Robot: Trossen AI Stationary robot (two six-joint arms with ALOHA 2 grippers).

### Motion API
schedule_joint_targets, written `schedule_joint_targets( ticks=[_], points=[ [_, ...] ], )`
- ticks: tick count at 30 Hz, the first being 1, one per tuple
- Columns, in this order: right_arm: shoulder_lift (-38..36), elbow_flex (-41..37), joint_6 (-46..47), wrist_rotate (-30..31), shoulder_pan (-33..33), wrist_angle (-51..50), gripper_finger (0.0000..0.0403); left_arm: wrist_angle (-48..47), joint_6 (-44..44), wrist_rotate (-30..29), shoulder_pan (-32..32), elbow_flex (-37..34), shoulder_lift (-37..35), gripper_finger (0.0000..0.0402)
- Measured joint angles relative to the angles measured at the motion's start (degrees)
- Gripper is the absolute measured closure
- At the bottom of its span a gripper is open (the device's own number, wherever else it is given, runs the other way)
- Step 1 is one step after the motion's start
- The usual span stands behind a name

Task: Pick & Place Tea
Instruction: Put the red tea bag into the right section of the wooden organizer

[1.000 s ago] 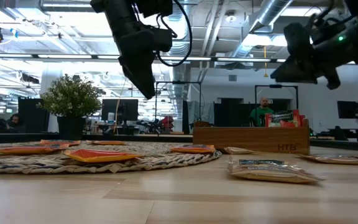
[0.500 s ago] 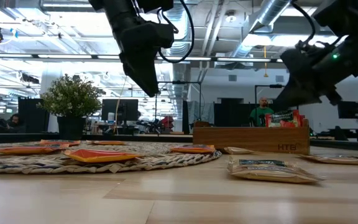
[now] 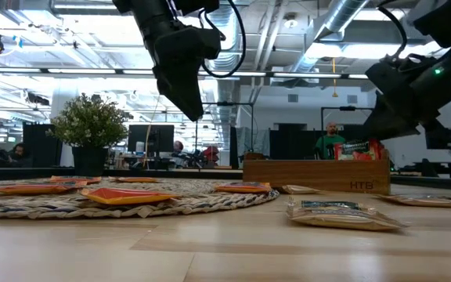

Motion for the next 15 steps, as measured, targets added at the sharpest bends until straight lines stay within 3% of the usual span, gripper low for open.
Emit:
schedule_joint_targets(
  ticks=[8,15],
  points=[
    [0.0,0.0,0.6,0.2,-1.2,0.1,0.0329,0.0,0.0,0.0,0.0,0.0,0.0,0.0161],
    [0.0,0.0,0.2,-0.6,-1.6,0.2,0.0381,0.0,0.0,0.0,0.0,0.0,0.0,0.0161]
  ],
)
